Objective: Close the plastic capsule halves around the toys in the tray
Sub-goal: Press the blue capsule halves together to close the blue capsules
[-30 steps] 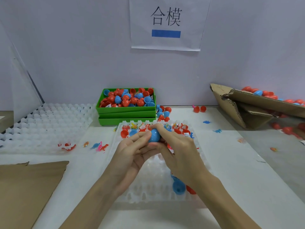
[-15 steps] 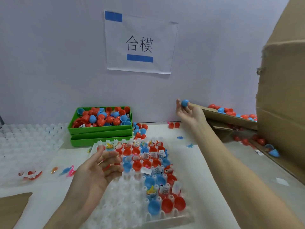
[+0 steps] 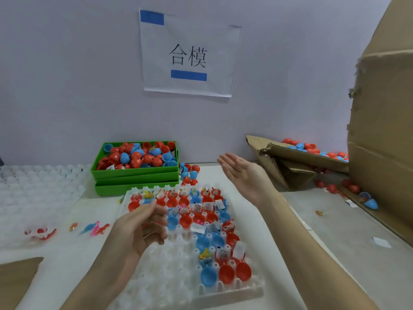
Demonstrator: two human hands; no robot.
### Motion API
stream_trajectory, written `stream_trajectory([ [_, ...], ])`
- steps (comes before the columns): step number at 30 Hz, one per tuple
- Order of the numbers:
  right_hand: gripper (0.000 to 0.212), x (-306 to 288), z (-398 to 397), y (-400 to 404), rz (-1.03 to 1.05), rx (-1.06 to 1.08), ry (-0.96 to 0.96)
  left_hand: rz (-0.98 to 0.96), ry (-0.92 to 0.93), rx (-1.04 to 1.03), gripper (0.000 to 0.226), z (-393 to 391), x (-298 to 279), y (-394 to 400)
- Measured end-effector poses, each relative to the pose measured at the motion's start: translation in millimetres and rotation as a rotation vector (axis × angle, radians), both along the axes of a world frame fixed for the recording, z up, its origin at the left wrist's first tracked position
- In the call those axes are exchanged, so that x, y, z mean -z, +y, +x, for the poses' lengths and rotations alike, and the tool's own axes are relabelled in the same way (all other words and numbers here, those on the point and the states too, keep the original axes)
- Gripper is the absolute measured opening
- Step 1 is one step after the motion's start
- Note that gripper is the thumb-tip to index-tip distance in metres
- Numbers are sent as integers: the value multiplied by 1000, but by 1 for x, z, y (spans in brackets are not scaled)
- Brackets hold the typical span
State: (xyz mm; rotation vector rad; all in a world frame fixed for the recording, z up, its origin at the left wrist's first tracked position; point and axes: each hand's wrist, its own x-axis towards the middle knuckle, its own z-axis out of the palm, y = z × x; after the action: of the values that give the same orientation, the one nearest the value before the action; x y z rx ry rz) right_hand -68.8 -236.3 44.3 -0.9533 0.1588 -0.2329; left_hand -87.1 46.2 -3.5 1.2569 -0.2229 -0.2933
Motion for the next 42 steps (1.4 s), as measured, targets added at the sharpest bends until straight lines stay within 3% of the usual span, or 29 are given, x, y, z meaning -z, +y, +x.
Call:
stream_trajectory([
  [6,30,15,-62,43,-559,102,69,469,-463,51,20,-22,-3,-3],
  [8,29,19,-68,51,-629,124,88,586,-628,128,13,-29,-2,-7],
  [10,28,22,-69,56,-692,133,98,579,-733,272,9,-34,1,-10],
  [13,28,25,-68,62,-741,111,69,645,-898,413,18,-38,8,-13],
  [18,31,28,-67,67,-831,100,53,811,-1109,414,26,-41,16,-16],
  [25,29,27,-69,61,-911,33,37,661,-1064,208,26,-34,5,-9],
  [29,31,23,-72,53,-875,-230,27,600,-1033,-20,18,-27,-2,-6],
  [32,31,23,-75,54,-712,-435,-13,593,-992,-135,16,-21,-3,-2],
  [37,29,27,-69,65,-812,-326,-43,490,-795,-166,19,-18,0,0],
  [42,29,29,-68,65,-892,-287,-80,337,-558,-192,42,-16,-2,-1],
])
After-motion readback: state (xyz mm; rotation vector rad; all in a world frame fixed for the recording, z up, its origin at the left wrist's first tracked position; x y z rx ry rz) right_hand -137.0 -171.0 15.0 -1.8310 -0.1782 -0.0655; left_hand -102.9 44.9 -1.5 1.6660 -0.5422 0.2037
